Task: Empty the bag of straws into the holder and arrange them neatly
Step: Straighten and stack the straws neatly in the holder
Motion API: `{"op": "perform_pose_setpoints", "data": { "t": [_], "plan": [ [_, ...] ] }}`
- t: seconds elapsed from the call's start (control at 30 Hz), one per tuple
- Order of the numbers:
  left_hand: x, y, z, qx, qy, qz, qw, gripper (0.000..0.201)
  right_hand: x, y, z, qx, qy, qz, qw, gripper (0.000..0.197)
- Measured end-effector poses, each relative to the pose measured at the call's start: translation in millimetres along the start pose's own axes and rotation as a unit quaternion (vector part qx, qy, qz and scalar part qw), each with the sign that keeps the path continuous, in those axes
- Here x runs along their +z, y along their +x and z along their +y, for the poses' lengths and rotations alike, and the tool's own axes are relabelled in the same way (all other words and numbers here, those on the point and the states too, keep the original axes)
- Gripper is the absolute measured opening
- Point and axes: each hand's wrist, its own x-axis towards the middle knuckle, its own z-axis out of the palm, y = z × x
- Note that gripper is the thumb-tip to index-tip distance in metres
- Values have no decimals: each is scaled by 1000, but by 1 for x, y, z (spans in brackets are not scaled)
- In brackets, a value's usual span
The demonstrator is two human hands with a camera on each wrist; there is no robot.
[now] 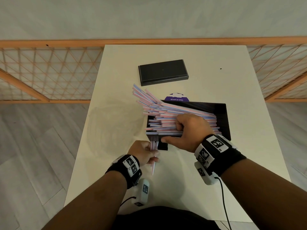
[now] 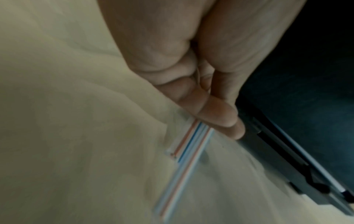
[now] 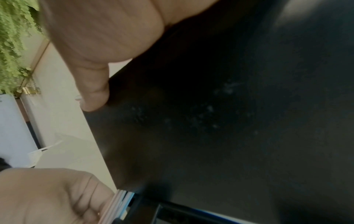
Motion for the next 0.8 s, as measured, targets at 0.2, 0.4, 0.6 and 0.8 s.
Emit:
{"op": "perform_pose_setpoints", "data": {
  "t": [0.2, 0.4, 0.6, 0.8],
  "plan": [
    [-1, -4, -6, -40, 13, -18, 999, 8, 0, -2, 1, -10, -7, -6, 1000, 59],
    [-6, 3, 6, -58, -95, 15, 994, 11, 2, -3, 2, -15, -5, 9, 1000, 60],
    [-4, 2, 0, -41, -157, -6, 987, 7, 4, -4, 5, -56, 0, 41, 998, 64],
    [-10, 3, -11, -42, -95, -32, 994, 13, 4, -5, 4, -54, 0, 47, 997, 64]
  ]
}}
